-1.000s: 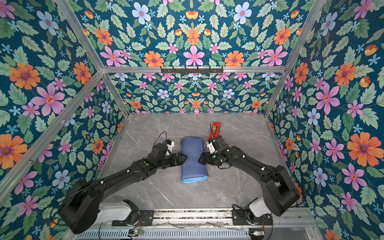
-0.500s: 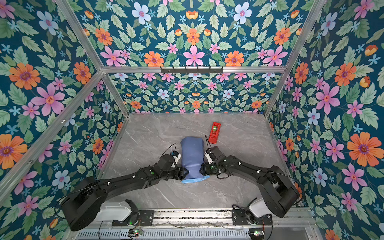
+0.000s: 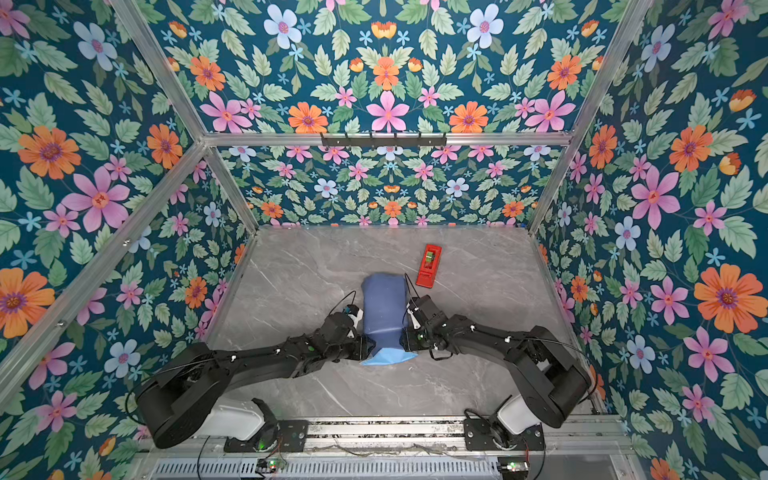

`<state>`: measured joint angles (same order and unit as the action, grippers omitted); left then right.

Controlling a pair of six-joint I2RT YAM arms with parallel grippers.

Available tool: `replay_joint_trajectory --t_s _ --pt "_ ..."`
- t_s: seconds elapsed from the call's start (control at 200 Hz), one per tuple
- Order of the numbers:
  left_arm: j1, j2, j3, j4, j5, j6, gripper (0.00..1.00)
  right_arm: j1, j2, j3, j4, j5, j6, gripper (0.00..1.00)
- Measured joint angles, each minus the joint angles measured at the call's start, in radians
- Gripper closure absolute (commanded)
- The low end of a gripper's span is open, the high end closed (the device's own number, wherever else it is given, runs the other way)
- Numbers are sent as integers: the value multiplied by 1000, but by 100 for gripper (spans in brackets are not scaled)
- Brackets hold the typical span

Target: Wrap the gift box in paper

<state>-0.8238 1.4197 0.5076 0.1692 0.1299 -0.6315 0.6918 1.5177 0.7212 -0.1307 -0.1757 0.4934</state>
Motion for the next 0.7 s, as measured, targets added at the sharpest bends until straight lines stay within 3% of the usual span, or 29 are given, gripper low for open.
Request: replay_joint_trajectory --t_s 0.36,0.7 --pt "-10 -6 -11 8 -42 -2 38 14 14 -28 55 71 16 56" --pt "-19 19 12 -13 -77 6 61 18 22 -32 79 79 26 60"
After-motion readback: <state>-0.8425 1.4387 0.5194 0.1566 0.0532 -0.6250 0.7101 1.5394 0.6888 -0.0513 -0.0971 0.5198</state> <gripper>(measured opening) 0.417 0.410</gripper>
